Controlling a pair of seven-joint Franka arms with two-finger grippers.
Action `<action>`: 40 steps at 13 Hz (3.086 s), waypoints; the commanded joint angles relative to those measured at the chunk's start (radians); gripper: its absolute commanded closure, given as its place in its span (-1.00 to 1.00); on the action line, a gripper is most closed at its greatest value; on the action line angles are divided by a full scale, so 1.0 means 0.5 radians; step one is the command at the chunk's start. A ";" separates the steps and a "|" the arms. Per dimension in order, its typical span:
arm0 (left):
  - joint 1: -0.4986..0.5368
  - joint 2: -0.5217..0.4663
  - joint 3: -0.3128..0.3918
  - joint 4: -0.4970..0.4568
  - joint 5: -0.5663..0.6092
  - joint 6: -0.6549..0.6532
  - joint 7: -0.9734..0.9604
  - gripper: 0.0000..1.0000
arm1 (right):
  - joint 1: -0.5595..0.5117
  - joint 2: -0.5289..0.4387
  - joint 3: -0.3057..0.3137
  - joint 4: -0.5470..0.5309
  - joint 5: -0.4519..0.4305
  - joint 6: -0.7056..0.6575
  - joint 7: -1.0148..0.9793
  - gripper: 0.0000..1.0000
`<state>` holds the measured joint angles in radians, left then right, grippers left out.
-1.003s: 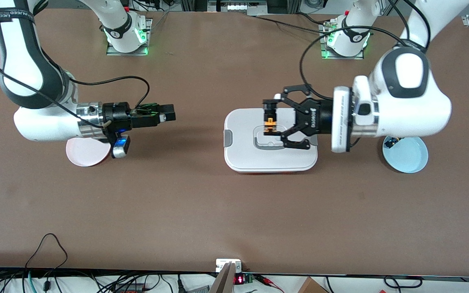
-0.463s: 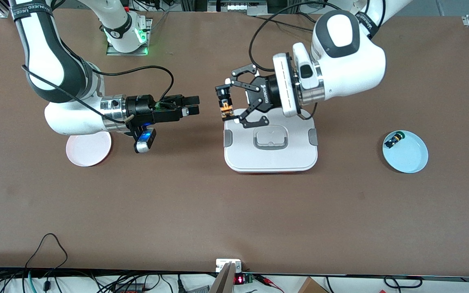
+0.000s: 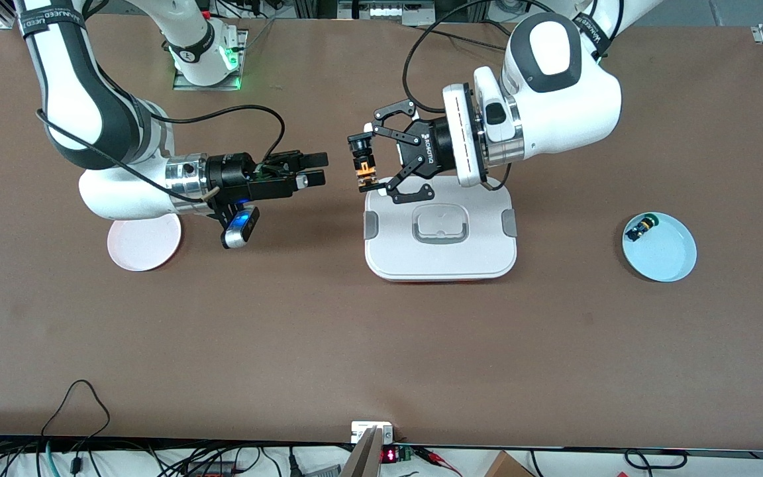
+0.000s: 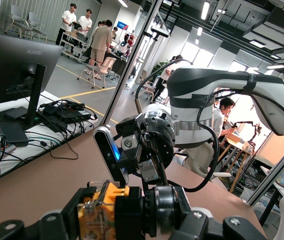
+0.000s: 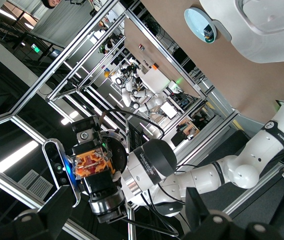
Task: Transfer orange switch to right arm and place
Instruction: 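Bring the switch to the open right gripper between both grippers, then close the right gripper on the switch held by the left gripper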
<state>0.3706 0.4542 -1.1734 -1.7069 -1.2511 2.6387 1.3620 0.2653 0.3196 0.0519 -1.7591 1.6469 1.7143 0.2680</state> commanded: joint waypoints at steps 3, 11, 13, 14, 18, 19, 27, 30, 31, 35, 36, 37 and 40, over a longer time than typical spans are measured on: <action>0.032 -0.040 -0.043 -0.047 -0.084 0.015 0.092 0.77 | 0.034 0.008 0.037 -0.004 0.056 -0.020 -0.033 -1.00; 0.023 -0.037 -0.046 -0.044 -0.087 0.015 0.083 0.78 | 0.022 0.008 0.086 0.036 0.151 -0.014 -0.002 -1.00; 0.023 -0.037 -0.043 -0.044 -0.090 0.015 0.080 0.78 | 0.025 0.011 0.086 0.039 0.170 -0.002 -0.017 -1.00; 0.023 -0.040 -0.046 -0.044 -0.090 0.015 0.062 0.78 | 0.028 0.014 0.086 0.039 0.170 -0.002 -0.027 -1.00; -0.017 -0.040 -0.052 -0.044 -0.340 0.015 0.062 0.78 | 0.046 0.051 0.090 0.067 0.164 -0.014 -0.091 -1.00; -0.044 -0.040 -0.052 -0.044 -0.399 0.018 0.071 0.78 | 0.049 0.051 0.090 0.070 0.167 0.001 -0.082 -1.00; -0.051 -0.040 -0.049 -0.047 -0.406 0.018 0.086 0.78 | 0.040 0.063 0.093 0.107 0.173 -0.017 -0.057 -1.00; -0.051 -0.037 -0.049 -0.047 -0.406 0.018 0.083 0.77 | 0.046 0.042 0.093 0.088 0.185 -0.020 0.025 -1.00; -0.054 -0.037 -0.049 -0.047 -0.406 0.018 0.083 0.77 | 0.049 0.039 0.093 0.088 0.185 -0.029 0.104 -1.00; -0.054 -0.037 -0.049 -0.047 -0.406 0.018 0.083 0.77 | 0.034 0.036 0.093 0.082 0.182 -0.091 0.130 -1.00; -0.054 -0.037 -0.049 -0.047 -0.406 0.018 0.083 0.77 | 0.031 0.033 0.093 0.079 0.182 -0.097 0.142 -1.00; -0.054 -0.037 -0.049 -0.047 -0.406 0.018 0.080 0.77 | 0.031 0.027 0.093 0.076 0.182 -0.106 0.145 -1.00; -0.054 -0.037 -0.049 -0.047 -0.406 0.018 0.077 0.77 | 0.019 0.023 0.093 0.067 0.182 -0.106 0.142 -0.88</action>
<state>0.3363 0.4541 -1.1919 -1.7219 -1.4164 2.6391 1.3752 0.2863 0.3428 0.0918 -1.7205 1.7205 1.6715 0.3178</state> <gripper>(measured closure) 0.278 0.000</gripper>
